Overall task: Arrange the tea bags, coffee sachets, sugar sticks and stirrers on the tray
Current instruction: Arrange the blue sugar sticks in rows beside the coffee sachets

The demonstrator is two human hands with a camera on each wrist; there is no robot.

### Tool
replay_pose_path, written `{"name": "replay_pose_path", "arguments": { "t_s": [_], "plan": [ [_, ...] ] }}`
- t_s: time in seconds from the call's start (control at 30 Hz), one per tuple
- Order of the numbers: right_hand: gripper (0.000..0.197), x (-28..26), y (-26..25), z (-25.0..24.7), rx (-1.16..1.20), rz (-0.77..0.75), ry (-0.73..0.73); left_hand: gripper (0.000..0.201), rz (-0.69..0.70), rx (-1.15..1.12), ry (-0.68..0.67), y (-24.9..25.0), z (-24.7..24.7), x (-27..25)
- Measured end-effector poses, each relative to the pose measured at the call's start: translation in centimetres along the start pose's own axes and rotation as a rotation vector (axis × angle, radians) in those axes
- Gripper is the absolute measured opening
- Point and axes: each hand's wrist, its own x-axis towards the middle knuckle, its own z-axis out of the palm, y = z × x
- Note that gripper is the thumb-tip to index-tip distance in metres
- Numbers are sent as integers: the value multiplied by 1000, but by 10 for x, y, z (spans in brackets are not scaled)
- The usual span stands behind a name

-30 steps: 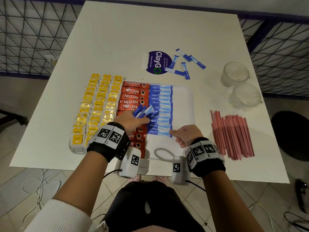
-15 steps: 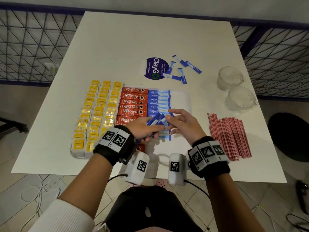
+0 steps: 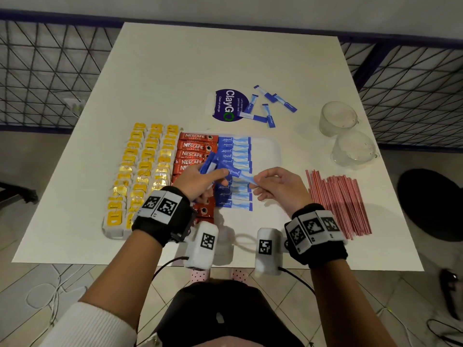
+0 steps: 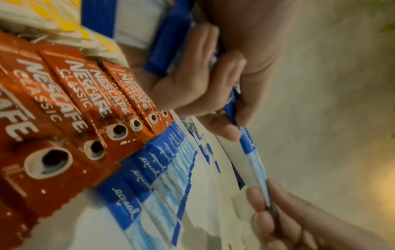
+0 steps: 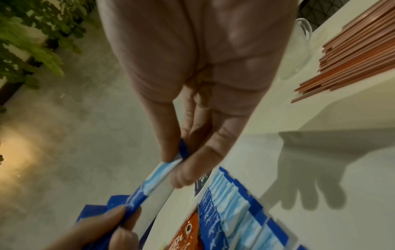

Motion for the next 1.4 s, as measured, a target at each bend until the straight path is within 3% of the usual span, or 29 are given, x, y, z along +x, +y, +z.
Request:
{"name": "replay_pose_path", "arguments": {
  "t_s": [0.33, 0.6, 0.9, 1.2, 1.4],
  "plan": [
    [7, -2, 5, 1, -131, 78, -127, 23, -41, -41, 66, -7, -3, 3],
    [11, 0, 16, -9, -131, 143, -101, 23, -160, 276, 35, -16, -3, 5],
    [16, -3, 25, -10, -228, 371, -151, 16, -141, 297, 143, -26, -4, 3],
    [17, 5, 39, -3, -379, 421, -114, 15, -124, 333, 143, -31, -3, 4],
    [19, 8, 42, 0, -379, 432, -70, 23, -47, 536, 75, -30, 5, 5]
  ]
}}
